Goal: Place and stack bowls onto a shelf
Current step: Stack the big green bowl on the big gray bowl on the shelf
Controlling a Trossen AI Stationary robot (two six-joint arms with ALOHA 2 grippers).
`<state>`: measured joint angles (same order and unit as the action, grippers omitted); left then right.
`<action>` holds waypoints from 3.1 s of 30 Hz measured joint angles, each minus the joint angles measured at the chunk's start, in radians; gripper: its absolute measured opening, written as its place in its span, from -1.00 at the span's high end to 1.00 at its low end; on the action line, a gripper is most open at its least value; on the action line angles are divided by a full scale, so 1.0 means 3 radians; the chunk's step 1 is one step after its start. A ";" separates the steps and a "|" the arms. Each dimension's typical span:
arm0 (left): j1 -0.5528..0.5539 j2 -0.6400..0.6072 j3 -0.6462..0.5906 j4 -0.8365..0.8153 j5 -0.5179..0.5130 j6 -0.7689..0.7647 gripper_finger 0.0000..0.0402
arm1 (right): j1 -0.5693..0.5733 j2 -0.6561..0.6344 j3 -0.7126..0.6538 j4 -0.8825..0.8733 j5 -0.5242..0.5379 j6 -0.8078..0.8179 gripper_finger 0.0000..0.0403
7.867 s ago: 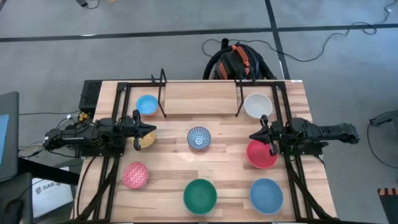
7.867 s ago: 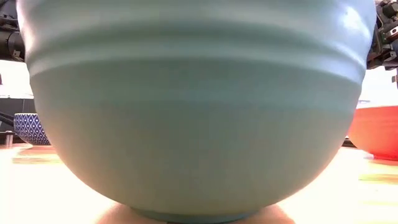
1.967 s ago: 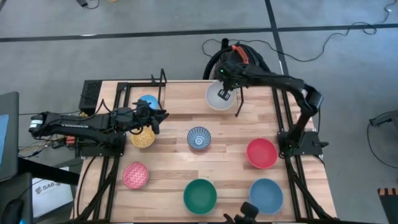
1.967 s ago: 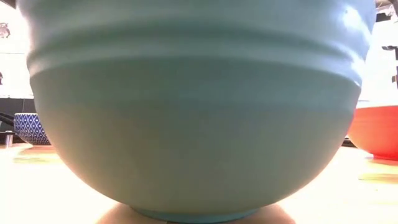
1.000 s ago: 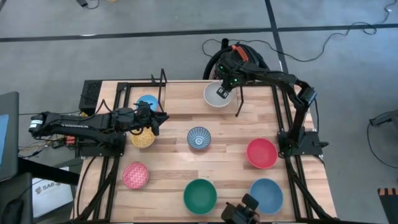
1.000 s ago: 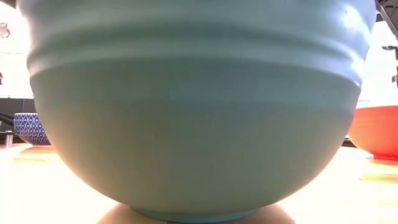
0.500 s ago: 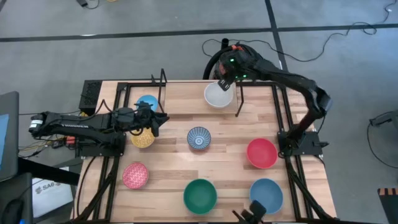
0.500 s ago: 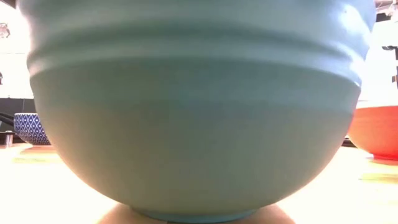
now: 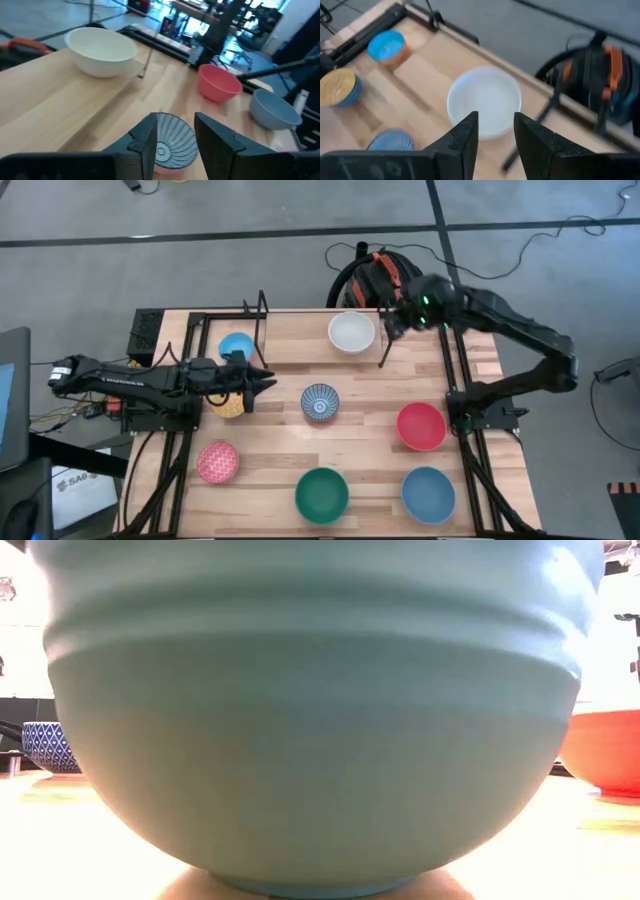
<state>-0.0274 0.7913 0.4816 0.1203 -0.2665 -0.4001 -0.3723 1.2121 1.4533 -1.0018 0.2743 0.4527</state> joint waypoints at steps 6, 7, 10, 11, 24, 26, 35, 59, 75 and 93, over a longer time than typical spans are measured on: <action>-0.0295 0.0347 0.0000 0.0292 -0.0100 -0.0001 0.43 | 0.0827 -0.0406 -0.0520 -0.0584 0.0086 0.1020 0.24; -0.0335 0.0431 0.0000 0.0387 -0.0137 -0.0002 0.43 | 0.1000 -0.0464 -0.0622 -0.0611 0.0128 0.1199 0.24; -0.0434 0.0683 0.0005 0.0709 -0.0206 -0.0069 0.43 | 0.1491 -0.0591 -0.0907 -0.0665 0.0264 0.1661 0.24; -0.0465 0.0767 0.0035 0.0754 -0.0233 -0.0124 0.43 | 0.1623 -0.0620 -0.0995 -0.0679 0.0285 0.1800 0.24; -0.1027 0.2176 0.1529 -0.0399 -0.0157 -0.0581 0.43 | 0.2768 -0.0660 -0.1606 -0.0728 0.0014 0.2595 0.24; -0.1134 0.2411 0.1823 -0.0834 -0.0149 -0.0722 0.43 | 0.2903 -0.0660 -0.1608 -0.0721 0.0107 0.2640 0.24; -0.1430 0.3212 0.2671 -0.1497 -0.0088 -0.1515 0.43 | 0.3071 -0.0495 -0.1608 -0.0553 0.0401 0.2584 0.24; -0.1413 0.3698 0.2890 -0.2151 0.0114 -0.1448 0.96 | 0.3597 0.0252 -0.1605 0.0729 0.0344 0.2988 0.30; -0.1374 0.3686 0.3702 -0.2848 -0.0491 -0.1065 1.00 | 0.3288 0.0673 -0.1524 0.1928 0.0403 0.2417 0.25; -0.1172 0.3684 0.4149 -0.3203 -0.0546 -0.1073 1.00 | 0.2703 0.0667 -0.1058 0.1868 0.0417 0.0543 -0.20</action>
<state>-0.3789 1.8965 1.7264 -0.8405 -0.4302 -0.7220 0.4387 1.4122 1.1360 -0.4413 0.3994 0.6156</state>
